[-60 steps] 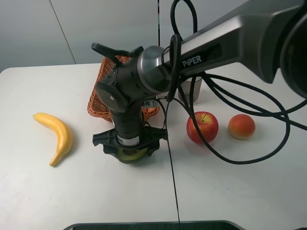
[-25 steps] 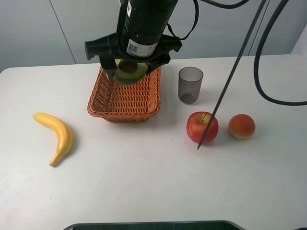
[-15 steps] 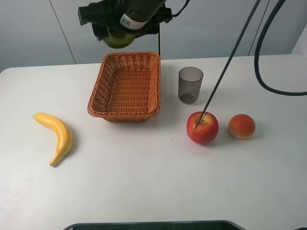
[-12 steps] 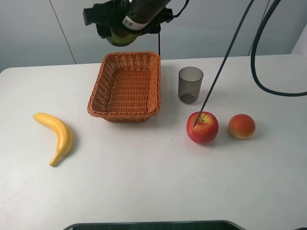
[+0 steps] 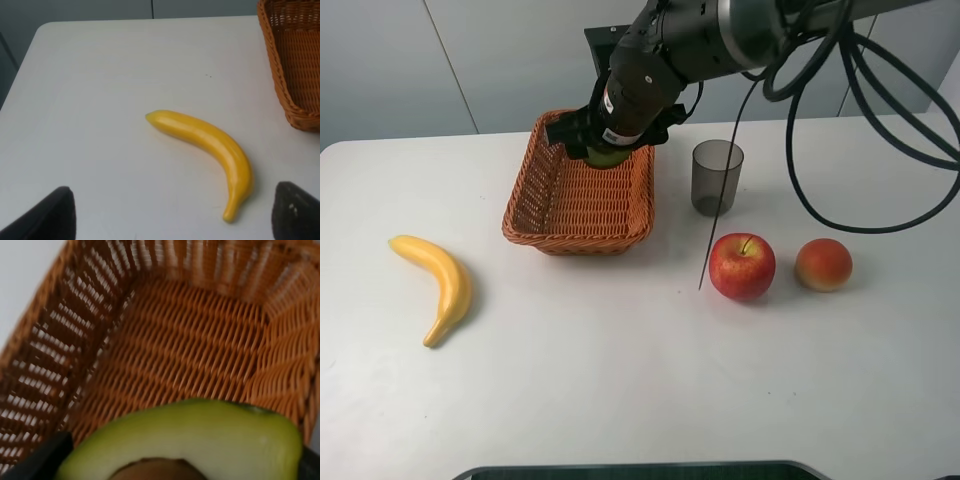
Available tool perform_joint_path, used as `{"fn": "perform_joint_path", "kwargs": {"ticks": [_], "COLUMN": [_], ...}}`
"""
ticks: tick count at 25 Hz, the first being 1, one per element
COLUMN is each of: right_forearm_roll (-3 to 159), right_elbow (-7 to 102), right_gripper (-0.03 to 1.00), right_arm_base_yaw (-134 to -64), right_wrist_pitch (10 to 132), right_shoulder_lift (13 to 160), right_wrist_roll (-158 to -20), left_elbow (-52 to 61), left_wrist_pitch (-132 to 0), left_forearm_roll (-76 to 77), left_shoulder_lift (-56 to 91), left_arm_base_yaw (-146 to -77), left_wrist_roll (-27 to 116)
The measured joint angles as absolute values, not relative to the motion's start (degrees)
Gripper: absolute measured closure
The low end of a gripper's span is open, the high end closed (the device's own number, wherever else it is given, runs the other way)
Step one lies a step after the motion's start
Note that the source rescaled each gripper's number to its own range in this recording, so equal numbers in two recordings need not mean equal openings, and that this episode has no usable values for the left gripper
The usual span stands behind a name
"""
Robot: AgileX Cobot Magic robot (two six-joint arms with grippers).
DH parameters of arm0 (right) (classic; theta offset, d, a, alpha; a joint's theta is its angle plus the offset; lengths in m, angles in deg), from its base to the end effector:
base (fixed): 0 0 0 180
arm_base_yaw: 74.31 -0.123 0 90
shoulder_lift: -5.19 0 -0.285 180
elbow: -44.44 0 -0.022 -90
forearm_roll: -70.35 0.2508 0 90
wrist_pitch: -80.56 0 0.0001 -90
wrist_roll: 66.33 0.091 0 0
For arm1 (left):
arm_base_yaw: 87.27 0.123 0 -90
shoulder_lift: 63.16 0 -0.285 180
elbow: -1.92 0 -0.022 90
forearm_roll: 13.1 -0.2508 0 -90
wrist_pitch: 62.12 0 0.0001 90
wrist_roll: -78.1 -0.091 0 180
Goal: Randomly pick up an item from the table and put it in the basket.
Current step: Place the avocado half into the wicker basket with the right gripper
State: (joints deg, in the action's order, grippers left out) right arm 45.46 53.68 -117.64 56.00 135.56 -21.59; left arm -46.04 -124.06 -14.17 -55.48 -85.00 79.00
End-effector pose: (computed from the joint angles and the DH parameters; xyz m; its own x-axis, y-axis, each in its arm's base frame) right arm 0.3482 0.3066 0.1571 -0.7672 -0.2197 -0.6026 -0.3389 0.9365 0.0900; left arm -0.0073 0.0012 0.2786 -0.4622 -0.0252 -0.8864 -0.0574 0.9984 0.0015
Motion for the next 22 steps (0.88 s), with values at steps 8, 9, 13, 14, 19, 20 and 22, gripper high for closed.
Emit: {"fn": "perform_joint_path", "kwargs": {"ticks": [8,9,13,14,19,20,22], "right_forearm_roll": [45.41,45.41,45.41,45.41,45.41,45.52,46.0], "right_elbow": [53.68,53.68,53.68,53.68,53.68,53.68,53.68], "right_gripper": [0.97,0.97,0.71,0.3,-0.02,-0.02,-0.02], "right_arm_base_yaw": [-117.59,-117.59,-117.59,-117.59,-117.59,-117.59,-117.59], "right_wrist_pitch": [57.54,57.54,57.54,57.62,57.53,57.33,56.14], "right_shoulder_lift": [136.96,136.96,136.63,136.63,136.37,136.08,135.13], "right_wrist_roll": [-20.81,-20.81,-20.81,-20.81,-20.75,-20.75,-20.75], "left_elbow": [-46.04,-46.04,-46.04,-46.04,-46.04,-46.04,-46.04], "left_wrist_pitch": [-124.06,-124.06,-124.06,-124.06,-124.06,-124.06,-124.06], "left_forearm_roll": [-14.17,-14.17,-14.17,-14.17,-14.17,-14.17,-14.17], "left_shoulder_lift": [-55.48,-55.48,-55.48,-55.48,-55.48,-55.48,-55.48], "left_arm_base_yaw": [-85.0,-85.0,-85.0,-85.0,-85.0,-85.0,-85.0], "left_wrist_roll": [79.0,79.0,79.0,79.0,79.0,79.0,79.0]}}
